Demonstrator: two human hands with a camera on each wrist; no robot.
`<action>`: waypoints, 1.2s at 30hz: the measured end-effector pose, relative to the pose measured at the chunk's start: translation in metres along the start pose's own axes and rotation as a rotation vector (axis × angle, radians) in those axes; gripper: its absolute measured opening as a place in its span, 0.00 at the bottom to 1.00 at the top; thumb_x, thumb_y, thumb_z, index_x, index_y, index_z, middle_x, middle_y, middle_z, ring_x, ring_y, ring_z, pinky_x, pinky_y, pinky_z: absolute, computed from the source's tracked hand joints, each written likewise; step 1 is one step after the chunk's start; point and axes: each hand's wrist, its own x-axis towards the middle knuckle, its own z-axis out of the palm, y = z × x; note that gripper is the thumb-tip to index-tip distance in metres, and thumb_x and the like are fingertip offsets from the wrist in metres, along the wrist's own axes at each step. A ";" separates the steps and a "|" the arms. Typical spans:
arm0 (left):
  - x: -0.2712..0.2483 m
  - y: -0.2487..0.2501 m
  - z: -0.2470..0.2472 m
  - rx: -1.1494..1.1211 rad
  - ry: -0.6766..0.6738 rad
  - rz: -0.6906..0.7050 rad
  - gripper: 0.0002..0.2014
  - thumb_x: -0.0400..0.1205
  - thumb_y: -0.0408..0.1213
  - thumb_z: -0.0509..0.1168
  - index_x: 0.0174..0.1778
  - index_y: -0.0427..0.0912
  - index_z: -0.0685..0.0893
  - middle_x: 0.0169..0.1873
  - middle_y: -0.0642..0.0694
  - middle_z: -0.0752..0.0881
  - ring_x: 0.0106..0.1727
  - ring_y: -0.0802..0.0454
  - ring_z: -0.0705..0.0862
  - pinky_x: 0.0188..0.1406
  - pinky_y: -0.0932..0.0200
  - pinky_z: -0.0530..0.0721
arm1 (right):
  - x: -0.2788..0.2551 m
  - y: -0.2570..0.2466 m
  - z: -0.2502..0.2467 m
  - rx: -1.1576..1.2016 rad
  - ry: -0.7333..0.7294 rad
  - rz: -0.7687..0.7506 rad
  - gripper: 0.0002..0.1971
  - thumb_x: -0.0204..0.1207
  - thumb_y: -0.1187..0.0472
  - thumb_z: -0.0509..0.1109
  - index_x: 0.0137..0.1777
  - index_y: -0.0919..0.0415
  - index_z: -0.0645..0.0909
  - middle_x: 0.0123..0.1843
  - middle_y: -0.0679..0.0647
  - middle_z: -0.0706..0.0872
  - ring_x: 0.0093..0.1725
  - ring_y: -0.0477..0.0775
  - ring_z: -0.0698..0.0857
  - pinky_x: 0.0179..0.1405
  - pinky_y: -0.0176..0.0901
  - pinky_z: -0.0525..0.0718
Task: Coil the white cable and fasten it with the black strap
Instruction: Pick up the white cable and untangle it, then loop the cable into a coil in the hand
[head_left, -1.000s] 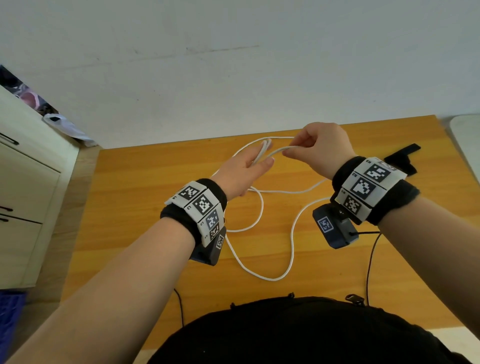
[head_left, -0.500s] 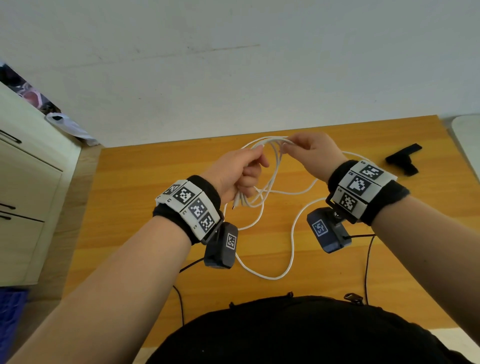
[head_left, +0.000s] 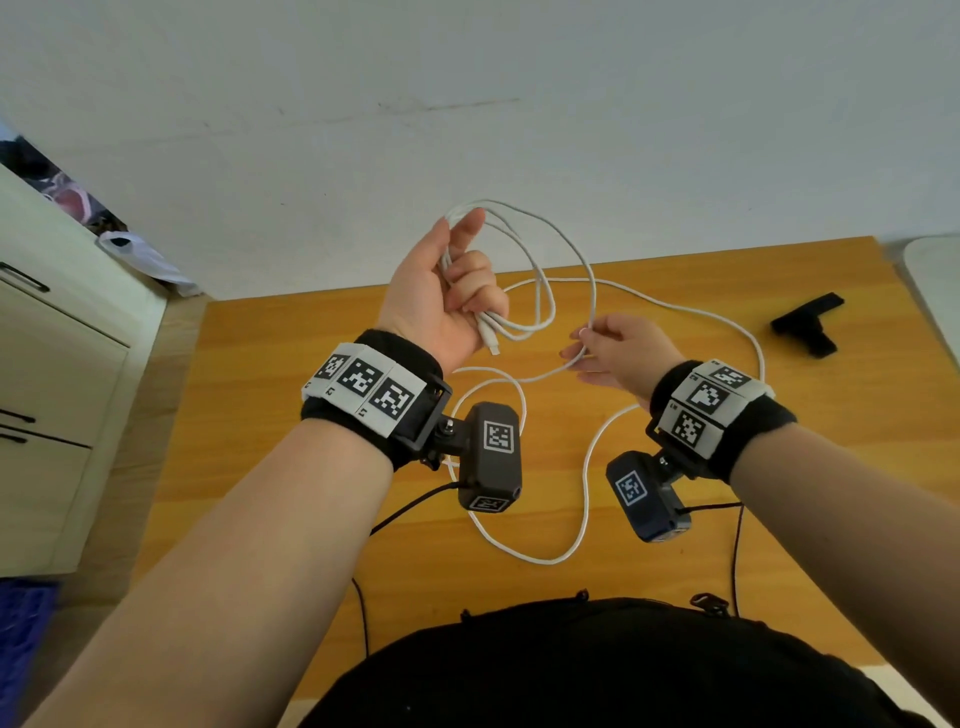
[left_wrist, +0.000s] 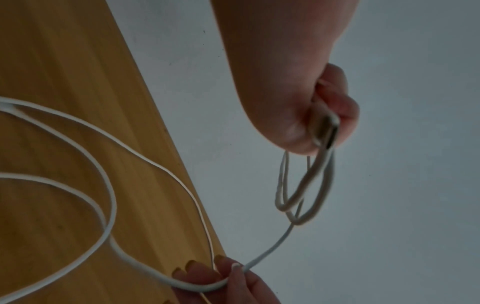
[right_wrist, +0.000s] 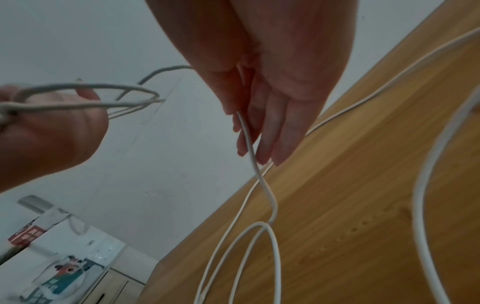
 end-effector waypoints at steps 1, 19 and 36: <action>0.000 0.000 0.000 -0.013 -0.002 0.005 0.18 0.85 0.48 0.55 0.42 0.42 0.85 0.19 0.54 0.63 0.15 0.59 0.57 0.21 0.68 0.58 | 0.000 0.000 0.002 0.024 0.008 -0.001 0.09 0.83 0.65 0.59 0.56 0.67 0.78 0.53 0.65 0.88 0.55 0.59 0.88 0.60 0.55 0.85; 0.002 0.005 0.005 0.020 0.052 0.094 0.17 0.86 0.49 0.53 0.47 0.44 0.85 0.20 0.54 0.62 0.17 0.60 0.57 0.22 0.67 0.58 | 0.005 -0.001 0.012 -0.642 0.106 -0.245 0.19 0.84 0.65 0.55 0.70 0.54 0.78 0.69 0.61 0.80 0.60 0.64 0.83 0.49 0.42 0.78; 0.010 0.013 0.006 -0.052 0.206 0.176 0.17 0.82 0.49 0.62 0.68 0.57 0.78 0.23 0.53 0.65 0.17 0.60 0.58 0.23 0.68 0.60 | -0.018 0.007 0.031 -0.686 -0.209 -0.115 0.20 0.85 0.67 0.50 0.75 0.60 0.67 0.49 0.59 0.83 0.32 0.54 0.84 0.43 0.46 0.85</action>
